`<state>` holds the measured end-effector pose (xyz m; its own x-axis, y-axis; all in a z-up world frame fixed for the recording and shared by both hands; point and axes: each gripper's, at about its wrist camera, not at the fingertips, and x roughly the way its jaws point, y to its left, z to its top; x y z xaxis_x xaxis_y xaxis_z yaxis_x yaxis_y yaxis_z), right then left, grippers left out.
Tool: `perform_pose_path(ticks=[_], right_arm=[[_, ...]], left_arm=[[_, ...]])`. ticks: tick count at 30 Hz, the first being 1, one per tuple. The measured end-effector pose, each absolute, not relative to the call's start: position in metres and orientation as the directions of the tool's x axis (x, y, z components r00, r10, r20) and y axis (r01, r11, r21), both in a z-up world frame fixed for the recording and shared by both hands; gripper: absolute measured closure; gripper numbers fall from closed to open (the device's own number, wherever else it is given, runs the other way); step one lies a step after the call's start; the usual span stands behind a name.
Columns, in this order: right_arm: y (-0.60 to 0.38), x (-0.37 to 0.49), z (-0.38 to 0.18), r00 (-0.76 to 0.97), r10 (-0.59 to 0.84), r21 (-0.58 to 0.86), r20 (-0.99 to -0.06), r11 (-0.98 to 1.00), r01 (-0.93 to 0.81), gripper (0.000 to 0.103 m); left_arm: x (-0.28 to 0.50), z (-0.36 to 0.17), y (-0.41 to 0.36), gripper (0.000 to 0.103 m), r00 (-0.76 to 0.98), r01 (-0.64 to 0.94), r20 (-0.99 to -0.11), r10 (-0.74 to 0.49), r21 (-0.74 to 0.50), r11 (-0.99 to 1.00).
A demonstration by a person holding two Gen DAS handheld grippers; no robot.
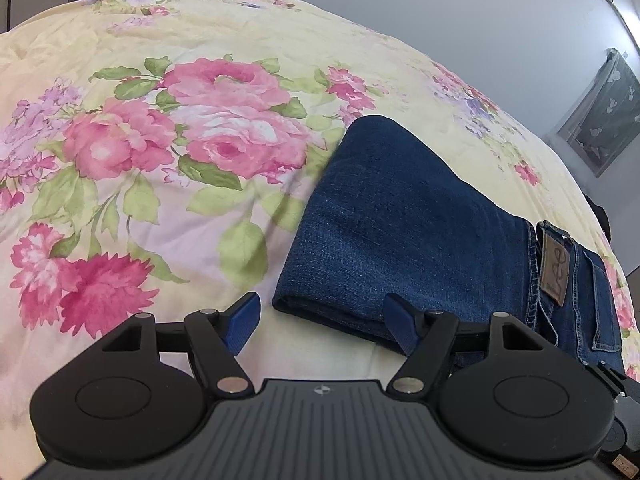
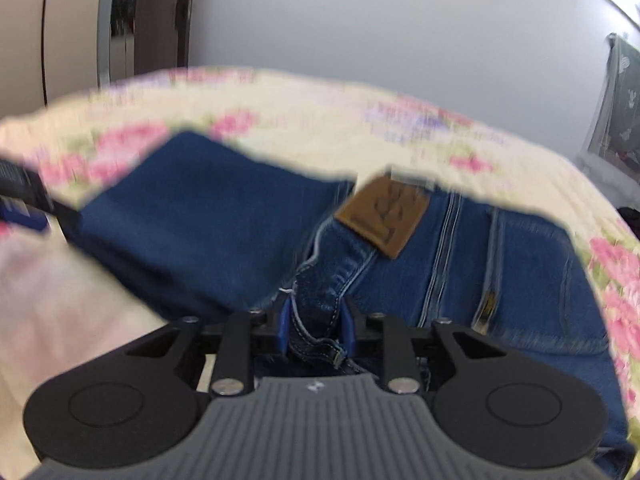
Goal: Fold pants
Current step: 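Grasp the waistband by the Lee patch with the right gripper, then fold the waistband over the folded legs with the right gripper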
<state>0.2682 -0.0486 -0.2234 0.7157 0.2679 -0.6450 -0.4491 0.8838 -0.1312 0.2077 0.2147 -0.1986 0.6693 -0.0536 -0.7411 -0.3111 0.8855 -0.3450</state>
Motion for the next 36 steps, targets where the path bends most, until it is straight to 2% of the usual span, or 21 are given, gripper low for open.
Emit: perform_pose_path(ticks=[2, 4, 8, 11, 13, 15, 17, 19, 21, 22, 23, 28, 31, 36], right_arm=[[-0.048, 0.268, -0.218, 0.717, 0.274, -0.128, -0.641, 0.883, -0.452, 0.074], [-0.056, 0.267, -0.205, 0.699, 0.327, -0.053, -0.636, 0.885, -0.462, 0.064], [-0.077, 0.257, -0.179, 0.717, 0.42, 0.084, -0.557, 0.887, -0.454, 0.064], [-0.086, 0.264, -0.175, 0.756, 0.407, 0.132, -0.512, 0.907, -0.4, 0.064], [-0.089, 0.277, -0.189, 0.76, 0.35, 0.128, -0.548, 0.933, -0.338, 0.064], [-0.084, 0.294, -0.216, 0.698, 0.293, 0.081, -0.653, 0.944, -0.32, 0.064], [-0.083, 0.293, -0.218, 0.704, 0.296, 0.073, -0.646, 0.942, -0.329, 0.064], [-0.093, 0.29, -0.2, 0.708, 0.349, 0.15, -0.614, 0.932, -0.329, 0.066], [-0.112, 0.286, -0.183, 0.732, 0.389, 0.235, -0.56, 0.921, -0.309, 0.059], [-0.121, 0.284, -0.176, 0.749, 0.384, 0.25, -0.54, 0.923, -0.292, 0.053], [-0.131, 0.284, -0.17, 0.765, 0.372, 0.26, -0.527, 0.927, -0.271, 0.052], [-0.192, 0.287, -0.158, 0.821, 0.268, 0.333, -0.504, 0.937, -0.102, 0.051], [-0.231, 0.287, -0.157, 0.836, 0.19, 0.348, -0.514, 0.938, 0.001, 0.05], [-0.29, 0.279, -0.164, 0.822, 0.146, 0.411, -0.551, 0.904, 0.116, 0.041]], left_arm=[[0.207, -0.199, 0.215, 0.021, 0.669, -0.313, -0.741, -0.053, -0.346, 0.884], [0.207, -0.199, 0.216, 0.021, 0.667, -0.313, -0.744, -0.05, -0.34, 0.887], [0.206, -0.198, 0.216, 0.021, 0.667, -0.313, -0.744, -0.047, -0.336, 0.888], [0.206, -0.199, 0.215, 0.02, 0.662, -0.318, -0.748, -0.046, -0.336, 0.887], [0.207, -0.2, 0.213, 0.02, 0.661, -0.316, -0.749, -0.047, -0.335, 0.887], [0.208, -0.199, 0.211, 0.02, 0.659, -0.315, -0.75, -0.051, -0.337, 0.887], [0.209, -0.199, 0.209, 0.02, 0.66, -0.312, -0.749, -0.059, -0.344, 0.886], [0.208, -0.199, 0.209, 0.02, 0.661, -0.307, -0.747, -0.068, -0.352, 0.884], [0.208, -0.202, 0.211, 0.02, 0.652, -0.318, -0.755, -0.063, -0.348, 0.882], [0.207, -0.203, 0.213, 0.02, 0.65, -0.325, -0.758, -0.058, -0.346, 0.88], [0.207, -0.204, 0.214, 0.02, 0.65, -0.331, -0.758, -0.055, -0.348, 0.877], [0.199, -0.2, 0.213, 0.02, 0.671, -0.336, -0.741, -0.025, -0.334, 0.881], [0.196, -0.193, 0.207, 0.02, 0.691, -0.316, -0.723, -0.015, -0.321, 0.893], [0.196, -0.177, 0.19, 0.02, 0.732, -0.262, -0.681, -0.027, -0.317, 0.911]])
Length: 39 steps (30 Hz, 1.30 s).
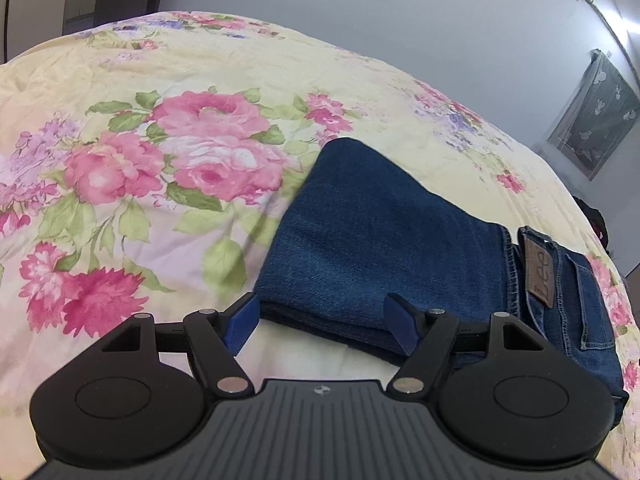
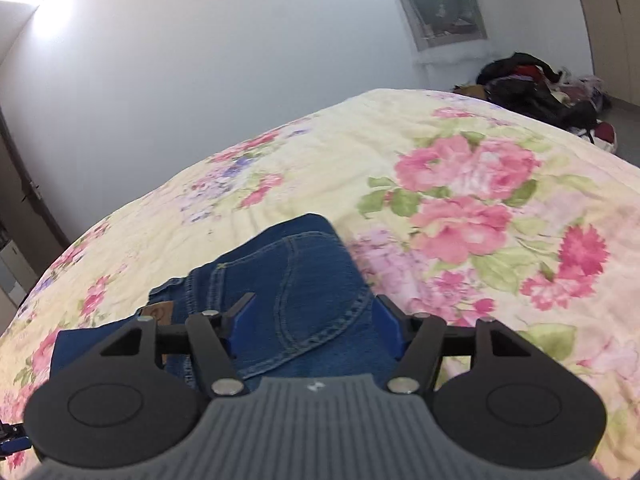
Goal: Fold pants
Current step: 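Fold the waistband over the folded legs with the right gripper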
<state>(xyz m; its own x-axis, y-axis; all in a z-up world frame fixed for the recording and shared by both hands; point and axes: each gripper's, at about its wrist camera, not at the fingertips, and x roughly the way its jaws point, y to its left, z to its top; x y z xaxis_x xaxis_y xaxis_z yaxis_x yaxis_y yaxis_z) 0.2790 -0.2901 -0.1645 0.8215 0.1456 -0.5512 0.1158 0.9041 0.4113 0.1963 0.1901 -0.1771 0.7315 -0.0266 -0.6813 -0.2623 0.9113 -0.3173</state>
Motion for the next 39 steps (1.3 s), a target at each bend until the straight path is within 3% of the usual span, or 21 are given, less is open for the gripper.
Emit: perform_pose_path(ticks=[3, 9, 17, 20, 22, 25, 29, 32, 34, 37, 38, 39], right_arm=[[-0.317, 0.27, -0.177, 0.811, 0.185, 0.504, -0.555, 0.851, 0.15, 0.032], [-0.333, 0.278, -0.205, 0.761, 0.306, 0.657, -0.573, 0.726, 0.203, 0.031], [-0.339, 0.284, -0.222, 0.722, 0.324, 0.673, -0.611, 0.693, 0.259, 0.03], [-0.345, 0.288, -0.236, 0.693, 0.389, 0.722, -0.607, 0.634, 0.276, 0.03], [-0.347, 0.293, -0.247, 0.68, 0.446, 0.768, -0.583, 0.574, 0.282, 0.023], [-0.346, 0.299, -0.256, 0.667, 0.476, 0.786, -0.573, 0.548, 0.285, 0.023], [-0.339, 0.302, -0.257, 0.663, 0.479, 0.776, -0.575, 0.576, 0.257, 0.023], [-0.34, 0.301, -0.254, 0.677, 0.506, 0.807, -0.535, 0.544, 0.23, 0.036], [-0.341, 0.299, -0.248, 0.714, 0.579, 0.89, -0.395, 0.434, 0.141, 0.064], [-0.329, 0.296, -0.227, 0.717, 0.629, 0.901, -0.301, 0.433, -0.001, 0.064], [-0.326, 0.297, -0.225, 0.711, 0.632, 0.896, -0.308, 0.444, -0.006, 0.062], [-0.323, 0.298, -0.225, 0.707, 0.624, 0.886, -0.333, 0.463, 0.009, 0.053]], left_arm=[[0.203, -0.174, 0.169, 0.02, 0.745, -0.208, -0.666, -0.049, -0.302, 0.93], [0.22, -0.174, 0.108, 0.02, 0.735, -0.047, -0.663, -0.142, -0.26, 0.965], [0.231, -0.167, 0.005, 0.02, 0.731, 0.223, -0.617, -0.292, -0.188, 0.957], [0.242, -0.172, -0.014, 0.02, 0.706, 0.255, -0.623, -0.338, -0.221, 0.941], [0.251, -0.18, -0.021, 0.02, 0.676, 0.256, -0.643, -0.36, -0.253, 0.933], [0.265, -0.198, -0.029, 0.02, 0.634, 0.234, -0.698, -0.333, -0.237, 0.943], [0.266, -0.205, -0.034, 0.013, 0.634, 0.235, -0.703, -0.322, -0.221, 0.946], [0.271, -0.206, -0.036, 0.008, 0.605, 0.229, -0.725, -0.33, -0.238, 0.944], [0.278, -0.209, -0.031, 0.006, 0.579, 0.215, -0.733, -0.357, -0.284, 0.934], [0.282, -0.213, -0.02, 0.006, 0.567, 0.185, -0.726, -0.39, -0.35, 0.918], [0.281, -0.213, -0.019, 0.006, 0.569, 0.186, -0.722, -0.394, -0.353, 0.917], [0.279, -0.213, -0.021, 0.006, 0.574, 0.193, -0.72, -0.391, -0.345, 0.919]])
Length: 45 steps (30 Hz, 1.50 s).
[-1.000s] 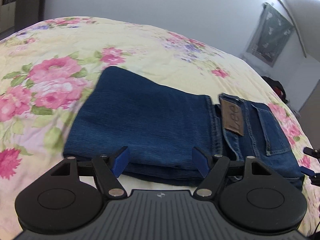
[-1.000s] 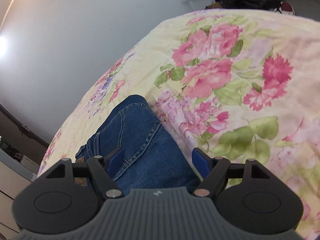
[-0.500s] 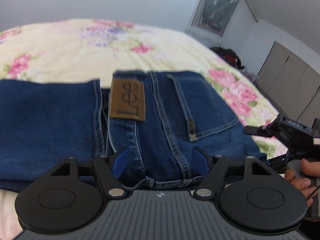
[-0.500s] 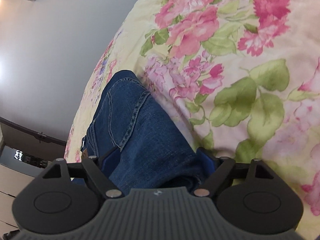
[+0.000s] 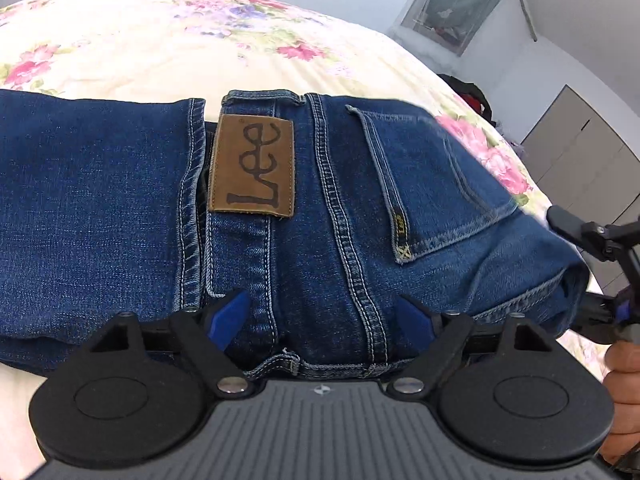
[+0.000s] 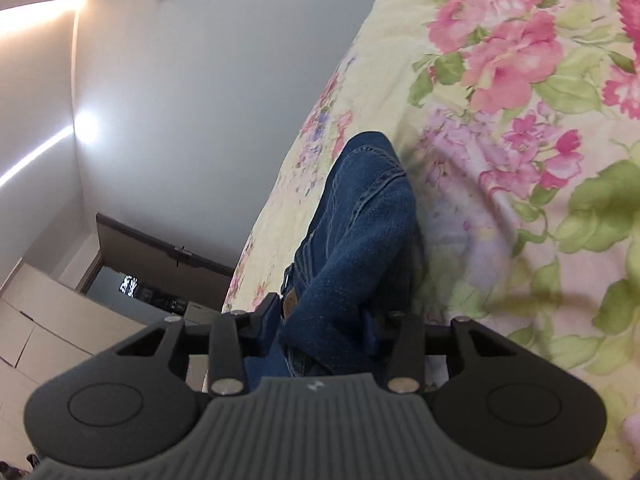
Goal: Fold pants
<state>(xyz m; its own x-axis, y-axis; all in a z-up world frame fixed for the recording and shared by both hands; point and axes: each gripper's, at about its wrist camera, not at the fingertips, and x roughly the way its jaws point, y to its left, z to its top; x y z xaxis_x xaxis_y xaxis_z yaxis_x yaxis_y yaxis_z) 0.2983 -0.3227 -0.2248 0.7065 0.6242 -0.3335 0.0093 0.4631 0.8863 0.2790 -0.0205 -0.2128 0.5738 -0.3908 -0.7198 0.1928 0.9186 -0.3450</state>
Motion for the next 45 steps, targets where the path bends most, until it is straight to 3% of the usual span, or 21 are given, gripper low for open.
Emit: perform_pose_path(ticks=[1, 2, 5, 7, 10, 21, 24, 27, 32, 39, 42, 45], right_arm=[[-0.321, 0.3, -0.226, 0.7, 0.608, 0.87, -0.374, 0.491, 0.039, 0.042], [-0.32, 0.301, -0.229, 0.691, 0.584, 0.848, -0.425, 0.525, 0.077, 0.039], [-0.323, 0.303, -0.247, 0.647, 0.546, 0.81, -0.532, 0.552, 0.199, 0.043], [-0.331, 0.301, -0.255, 0.652, 0.562, 0.839, -0.51, 0.491, 0.233, 0.06], [-0.334, 0.298, -0.256, 0.676, 0.587, 0.875, -0.446, 0.444, 0.191, 0.071], [-0.286, 0.295, -0.175, 0.739, 0.619, 0.903, -0.265, 0.428, -0.035, 0.081], [-0.247, 0.3, -0.14, 0.734, 0.61, 0.851, -0.299, 0.519, -0.085, 0.082], [-0.202, 0.302, -0.104, 0.718, 0.606, 0.763, -0.343, 0.625, -0.163, 0.082], [-0.127, 0.305, -0.067, 0.68, 0.631, 0.662, -0.372, 0.695, -0.282, 0.082], [-0.02, 0.314, -0.054, 0.615, 0.67, 0.591, -0.416, 0.713, -0.377, 0.082], [0.029, 0.317, -0.06, 0.577, 0.686, 0.55, -0.443, 0.716, -0.429, 0.082], [0.082, 0.323, -0.079, 0.528, 0.687, 0.499, -0.499, 0.726, -0.473, 0.083]], left_arm=[[0.277, -0.212, -0.023, 0.006, 0.578, 0.2, -0.719, -0.385, -0.333, 0.922], [0.275, -0.212, -0.025, 0.006, 0.582, 0.204, -0.72, -0.378, -0.32, 0.925], [0.272, -0.212, -0.029, 0.006, 0.588, 0.204, -0.721, -0.368, -0.308, 0.929], [0.274, -0.21, -0.029, 0.006, 0.58, 0.201, -0.726, -0.369, -0.311, 0.929], [0.279, -0.206, -0.024, 0.006, 0.562, 0.191, -0.734, -0.381, -0.333, 0.924], [0.276, -0.192, 0.02, 0.018, 0.604, 0.111, -0.654, -0.456, -0.497, 0.86], [0.27, -0.183, 0.031, 0.026, 0.639, 0.107, -0.613, -0.464, -0.526, 0.844], [0.26, -0.17, 0.047, 0.027, 0.695, 0.114, -0.573, -0.435, -0.509, 0.853], [0.246, -0.161, 0.093, 0.032, 0.754, 0.076, -0.499, -0.426, -0.578, 0.812], [0.225, -0.155, 0.163, 0.034, 0.775, -0.013, -0.496, -0.392, -0.631, 0.775], [0.215, -0.152, 0.204, 0.033, 0.783, -0.068, -0.532, -0.322, -0.587, 0.807], [0.194, -0.167, 0.259, 0.03, 0.81, -0.178, -0.529, -0.254, -0.634, 0.753]])
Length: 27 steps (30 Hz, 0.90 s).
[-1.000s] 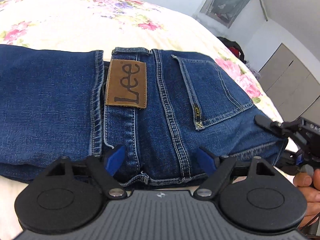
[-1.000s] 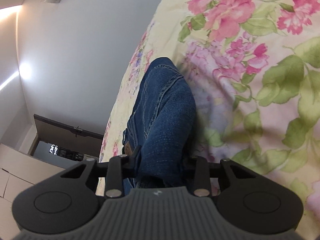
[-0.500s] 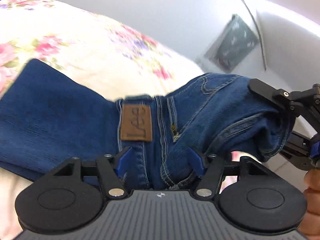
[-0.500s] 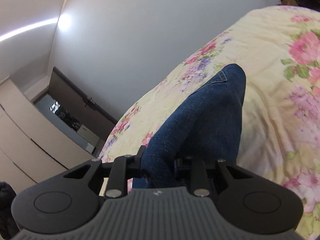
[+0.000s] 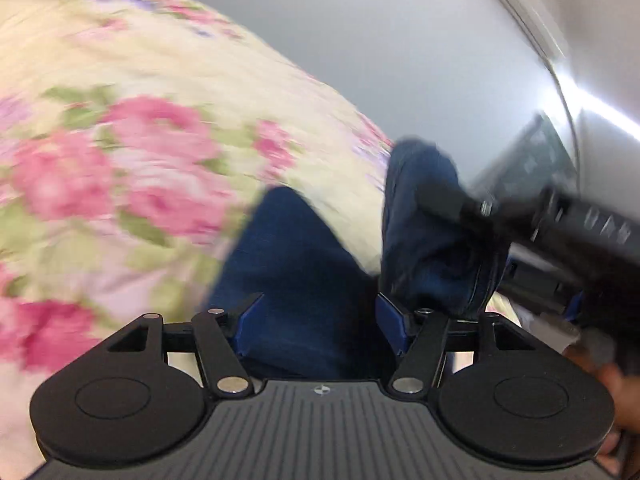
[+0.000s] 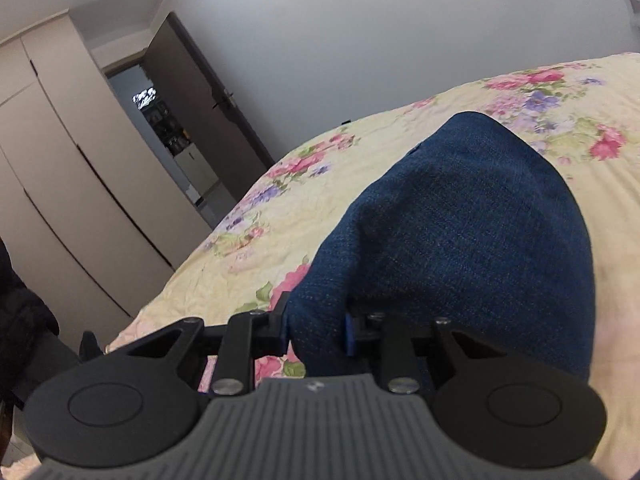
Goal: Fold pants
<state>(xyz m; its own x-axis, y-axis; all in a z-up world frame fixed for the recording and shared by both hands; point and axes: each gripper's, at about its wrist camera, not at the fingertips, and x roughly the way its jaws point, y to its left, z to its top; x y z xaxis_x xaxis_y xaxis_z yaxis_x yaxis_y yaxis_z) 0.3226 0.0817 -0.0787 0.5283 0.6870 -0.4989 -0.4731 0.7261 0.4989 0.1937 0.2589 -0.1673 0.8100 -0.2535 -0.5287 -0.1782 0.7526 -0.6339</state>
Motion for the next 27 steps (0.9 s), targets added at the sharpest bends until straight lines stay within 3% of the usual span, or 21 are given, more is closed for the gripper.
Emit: perform_pose_path(ticks=[6, 8, 9, 13, 18, 21, 27], right_arm=[[0.178, 0.334, -0.148, 0.41, 0.598, 0.349, -0.688, 0.769, -0.536, 0.082], [0.19, 0.33, -0.167, 0.404, 0.561, 0.295, -0.723, 0.779, -0.553, 0.08], [0.192, 0.328, -0.173, 0.408, 0.552, 0.278, -0.728, 0.78, -0.56, 0.074], [0.176, 0.32, -0.17, 0.392, 0.601, 0.316, -0.697, 0.747, -0.585, 0.051], [0.125, 0.31, -0.128, 0.474, 0.655, 0.359, -0.589, 0.737, -0.573, 0.049], [0.074, 0.305, -0.111, 0.588, 0.596, 0.333, -0.546, 0.799, -0.5, 0.042], [-0.009, 0.312, -0.13, 0.615, 0.489, 0.357, -0.619, 0.872, -0.334, 0.036]], left_arm=[[0.161, -0.209, 0.343, 0.03, 0.807, -0.417, -0.577, -0.126, -0.708, 0.57], [0.16, -0.214, 0.352, 0.03, 0.807, -0.434, -0.579, -0.116, -0.715, 0.547], [0.16, -0.214, 0.353, 0.03, 0.809, -0.433, -0.576, -0.116, -0.718, 0.545], [0.165, -0.208, 0.343, 0.03, 0.821, -0.391, -0.553, -0.14, -0.724, 0.568], [0.16, -0.199, 0.328, 0.027, 0.837, -0.326, -0.52, -0.172, -0.726, 0.605], [0.161, -0.196, 0.32, 0.02, 0.846, -0.281, -0.492, -0.206, -0.74, 0.611], [0.186, -0.199, 0.301, 0.018, 0.803, -0.275, -0.549, -0.23, -0.685, 0.675]])
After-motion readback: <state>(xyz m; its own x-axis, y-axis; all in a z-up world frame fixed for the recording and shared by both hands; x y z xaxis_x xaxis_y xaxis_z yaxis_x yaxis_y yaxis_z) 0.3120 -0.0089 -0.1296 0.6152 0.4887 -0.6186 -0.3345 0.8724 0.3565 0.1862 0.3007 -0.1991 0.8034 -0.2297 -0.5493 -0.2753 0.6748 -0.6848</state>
